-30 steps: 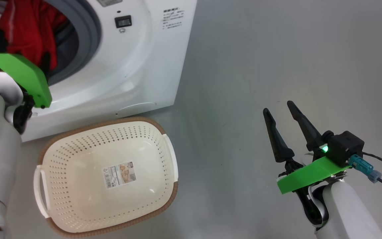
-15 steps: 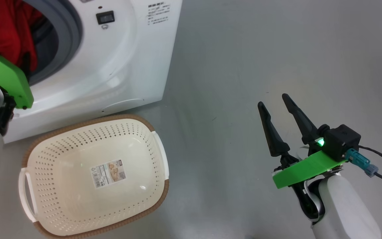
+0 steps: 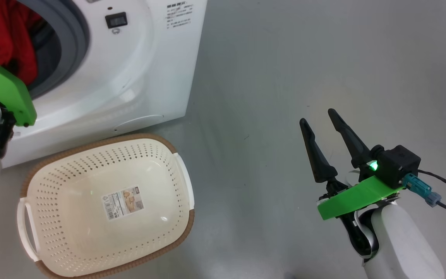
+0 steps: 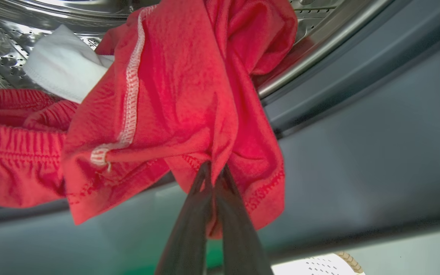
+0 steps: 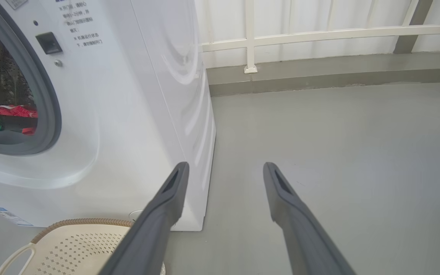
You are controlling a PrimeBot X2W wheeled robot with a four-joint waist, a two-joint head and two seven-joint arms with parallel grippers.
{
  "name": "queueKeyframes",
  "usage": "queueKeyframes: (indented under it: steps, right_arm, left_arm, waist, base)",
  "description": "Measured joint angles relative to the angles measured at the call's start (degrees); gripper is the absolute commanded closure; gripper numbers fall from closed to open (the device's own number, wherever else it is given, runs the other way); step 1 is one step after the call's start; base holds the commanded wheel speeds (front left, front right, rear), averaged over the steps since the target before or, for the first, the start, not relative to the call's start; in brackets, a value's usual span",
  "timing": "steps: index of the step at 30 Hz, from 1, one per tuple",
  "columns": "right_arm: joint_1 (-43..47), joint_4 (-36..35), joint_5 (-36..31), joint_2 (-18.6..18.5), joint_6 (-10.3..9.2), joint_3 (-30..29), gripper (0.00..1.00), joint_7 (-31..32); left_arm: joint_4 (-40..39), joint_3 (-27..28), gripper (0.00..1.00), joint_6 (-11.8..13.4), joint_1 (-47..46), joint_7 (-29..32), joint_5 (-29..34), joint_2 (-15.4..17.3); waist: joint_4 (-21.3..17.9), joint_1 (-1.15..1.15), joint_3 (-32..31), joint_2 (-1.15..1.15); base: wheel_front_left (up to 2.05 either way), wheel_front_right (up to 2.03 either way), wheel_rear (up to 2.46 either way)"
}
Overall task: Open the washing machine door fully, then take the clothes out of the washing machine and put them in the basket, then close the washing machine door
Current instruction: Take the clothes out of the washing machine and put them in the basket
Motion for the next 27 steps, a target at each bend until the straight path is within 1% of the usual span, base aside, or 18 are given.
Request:
queueKeyframes:
  steps: [9,17,21,23,27]
  right_arm:
    - [0.0,0.0,0.0,0.0,0.00,-0.6,0.00,0.0]
    - [0.0,0.5,0.0,-0.5,0.00,-0.9,0.00,0.0]
    - [0.1,0.7,0.0,-0.9,0.00,-1.1,0.00,0.0]
    - [0.2,0.8,0.0,-1.3,0.00,-1.1,0.00,0.0]
    - [1.1,0.9,0.0,-1.8,0.00,-1.3,0.00,0.0]
  left_arm:
    - [0.6,-1.0,1.00,0.0,0.0,-4.4,-2.0,-0.2]
    - [1.4,0.1,1.00,0.0,0.4,-12.3,-3.8,-2.1]
    - [1.2,0.6,1.00,0.0,1.2,-16.0,-5.1,-3.5]
    - [0.8,1.2,1.00,0.0,2.2,-17.4,-5.8,-4.2]
    - [-1.2,2.5,1.00,0.0,3.4,-18.2,-5.9,-4.5]
  waist:
    - [0.9,0.00,-1.6,0.00]
    - [2.6,0.00,-4.1,0.00]
    - [3.8,0.00,-5.5,0.00]
    - [4.6,0.00,-6.6,0.00]
    - [5.5,0.00,-8.1,0.00]
  base:
    - [0.00,0.00,0.00]
    - [0.00,0.00,0.00]
    - [0.00,0.00,0.00]
    - [0.00,0.00,0.00]
    - [0.00,0.00,0.00]
